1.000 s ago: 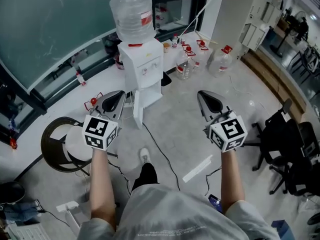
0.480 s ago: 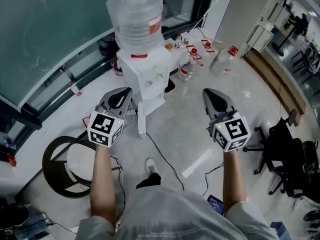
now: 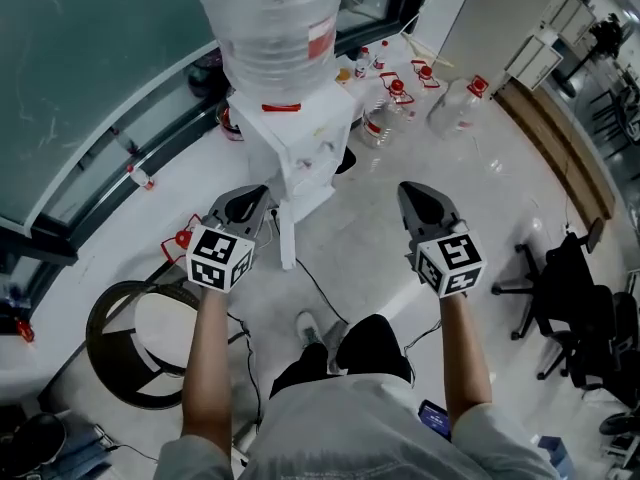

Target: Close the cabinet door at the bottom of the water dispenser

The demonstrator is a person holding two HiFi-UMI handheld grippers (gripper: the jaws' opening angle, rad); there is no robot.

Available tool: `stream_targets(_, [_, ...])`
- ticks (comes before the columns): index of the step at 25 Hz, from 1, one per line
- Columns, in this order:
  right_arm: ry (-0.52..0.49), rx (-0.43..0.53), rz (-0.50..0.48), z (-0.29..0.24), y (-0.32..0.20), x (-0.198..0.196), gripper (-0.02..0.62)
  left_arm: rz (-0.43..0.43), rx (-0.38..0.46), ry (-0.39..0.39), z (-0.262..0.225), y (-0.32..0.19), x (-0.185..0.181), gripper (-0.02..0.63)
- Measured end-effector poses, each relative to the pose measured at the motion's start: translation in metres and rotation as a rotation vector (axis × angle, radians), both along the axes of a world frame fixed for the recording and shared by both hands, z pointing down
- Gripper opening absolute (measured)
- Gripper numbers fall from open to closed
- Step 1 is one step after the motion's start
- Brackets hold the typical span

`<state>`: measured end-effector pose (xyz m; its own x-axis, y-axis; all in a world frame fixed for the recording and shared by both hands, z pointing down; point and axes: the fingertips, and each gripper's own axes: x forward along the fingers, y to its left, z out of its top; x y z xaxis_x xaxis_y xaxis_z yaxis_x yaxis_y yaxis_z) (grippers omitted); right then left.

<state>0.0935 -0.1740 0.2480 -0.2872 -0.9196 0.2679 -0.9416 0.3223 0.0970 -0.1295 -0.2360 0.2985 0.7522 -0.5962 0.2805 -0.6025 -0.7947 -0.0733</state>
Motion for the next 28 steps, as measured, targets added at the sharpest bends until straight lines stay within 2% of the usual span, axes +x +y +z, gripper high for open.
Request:
stream_targets(6, [-0.022, -0.095, -0.048, 0.081, -0.045, -0.012, 0.026, -0.029, -0.165, -0.01, 0.097, -0.021, -0.005, 0.033])
stream_targets(8, [-0.044, -0.117, -0.063, 0.119, -0.057, -0.011, 0.026, -0.053, -0.203, -0.027, 0.138, -0.027, -0.007, 0.104])
stream_targets(11, [-0.052, -0.163, -0.091, 0.187, -0.08, -0.011, 0.026, -0.079, -0.251, -0.051, 0.208, -0.034, -0.011, 0.136])
stream_targets(15, [-0.05, -0.262, -0.126, 0.291, -0.089, -0.013, 0.027, -0.078, -0.358, -0.1, 0.323, -0.023, -0.017, 0.184])
stream_targets(19, [-0.042, -0.347, -0.156, 0.389, -0.09, -0.016, 0.028, -0.097, -0.449, -0.111, 0.428, -0.009, -0.023, 0.184])
stream_targets(22, [-0.05, -0.37, -0.166, 0.445, -0.088, -0.02, 0.028, -0.123, -0.527, -0.117, 0.496, 0.006, -0.025, 0.185])
stream_targets(25, [-0.058, -0.396, -0.183, 0.489, -0.082, -0.026, 0.028, -0.133, -0.587, -0.131, 0.552, 0.019, -0.022, 0.184])
stream_targets(28, [-0.046, -0.421, -0.215, 0.525, -0.069, -0.033, 0.028, -0.121, -0.604, -0.161, 0.592, 0.035, -0.019, 0.186])
